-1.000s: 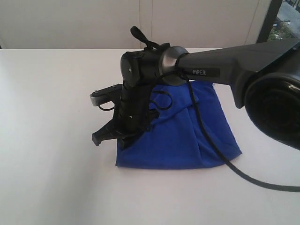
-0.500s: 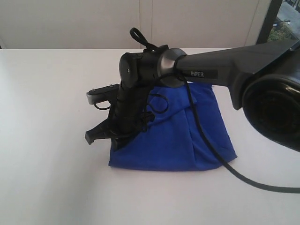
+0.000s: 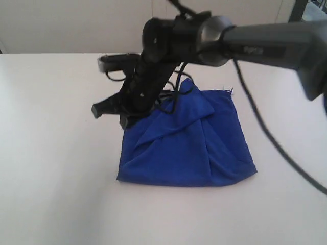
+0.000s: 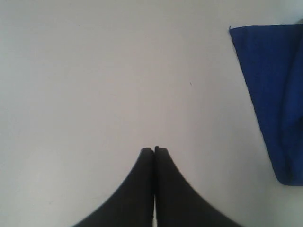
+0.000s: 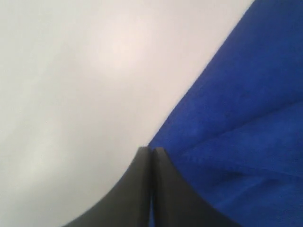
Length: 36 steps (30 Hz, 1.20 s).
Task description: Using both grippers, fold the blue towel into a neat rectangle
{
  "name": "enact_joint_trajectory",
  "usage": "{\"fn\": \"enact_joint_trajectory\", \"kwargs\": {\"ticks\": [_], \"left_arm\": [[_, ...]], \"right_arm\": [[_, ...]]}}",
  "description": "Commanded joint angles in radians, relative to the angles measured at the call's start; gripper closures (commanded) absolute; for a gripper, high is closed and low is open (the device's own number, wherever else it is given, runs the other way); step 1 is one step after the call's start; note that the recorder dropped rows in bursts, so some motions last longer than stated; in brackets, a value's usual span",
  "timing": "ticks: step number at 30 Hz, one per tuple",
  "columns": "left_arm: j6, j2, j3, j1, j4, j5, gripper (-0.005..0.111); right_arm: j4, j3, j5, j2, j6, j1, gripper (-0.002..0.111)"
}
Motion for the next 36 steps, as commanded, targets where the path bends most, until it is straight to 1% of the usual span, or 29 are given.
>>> {"fn": "enact_joint_trajectory", "kwargs": {"ticks": [1, 3, 4, 5, 7, 9, 11, 12, 14, 19, 22, 28, 34, 36], "left_arm": [[-0.006, -0.008, 0.002, 0.001, -0.010, 0.007, 0.107], [-0.006, -0.008, 0.002, 0.001, -0.010, 0.007, 0.107], [-0.006, -0.008, 0.002, 0.001, -0.010, 0.007, 0.107], [-0.006, -0.008, 0.002, 0.001, -0.010, 0.007, 0.107], [-0.006, -0.008, 0.002, 0.001, -0.010, 0.007, 0.107], [-0.006, -0.008, 0.002, 0.001, -0.010, 0.007, 0.107], [-0.006, -0.008, 0.002, 0.001, -0.010, 0.007, 0.107], [-0.006, -0.008, 0.002, 0.001, -0.010, 0.007, 0.107], [-0.006, -0.008, 0.002, 0.001, -0.010, 0.007, 0.107], [-0.006, -0.008, 0.002, 0.001, -0.010, 0.007, 0.107], [-0.006, -0.008, 0.002, 0.001, -0.010, 0.007, 0.107], [-0.006, -0.008, 0.002, 0.001, -0.010, 0.007, 0.107], [-0.006, -0.008, 0.002, 0.001, -0.010, 0.007, 0.107], [-0.006, -0.008, 0.002, 0.001, -0.010, 0.007, 0.107]], "right_arm": [[-0.012, 0.001, -0.007, -0.064, 0.001, -0.088, 0.108], [-0.012, 0.003, 0.011, -0.065, 0.001, -0.164, 0.108], [-0.012, 0.020, 0.004, -0.065, 0.001, -0.219, 0.108], [-0.012, 0.028, 0.002, -0.065, 0.001, -0.247, 0.108], [-0.012, 0.083, -0.039, -0.065, 0.005, -0.333, 0.108], [-0.012, 0.145, -0.107, -0.065, 0.008, -0.390, 0.108], [-0.015, 0.185, -0.175, -0.063, 0.019, -0.416, 0.108], [-0.015, 0.200, -0.205, -0.060, 0.039, -0.425, 0.108], [-0.017, 0.212, -0.256, -0.042, 0.064, -0.430, 0.103], [-0.002, 0.212, -0.318, 0.021, 0.078, -0.430, 0.083], [-0.011, 0.212, -0.358, 0.046, 0.078, -0.430, 0.076], [-0.013, 0.212, -0.418, 0.079, 0.078, -0.430, 0.076], [-0.013, 0.212, -0.431, 0.103, 0.078, -0.430, 0.076], [-0.013, 0.212, -0.431, 0.104, 0.078, -0.430, 0.079]]}}
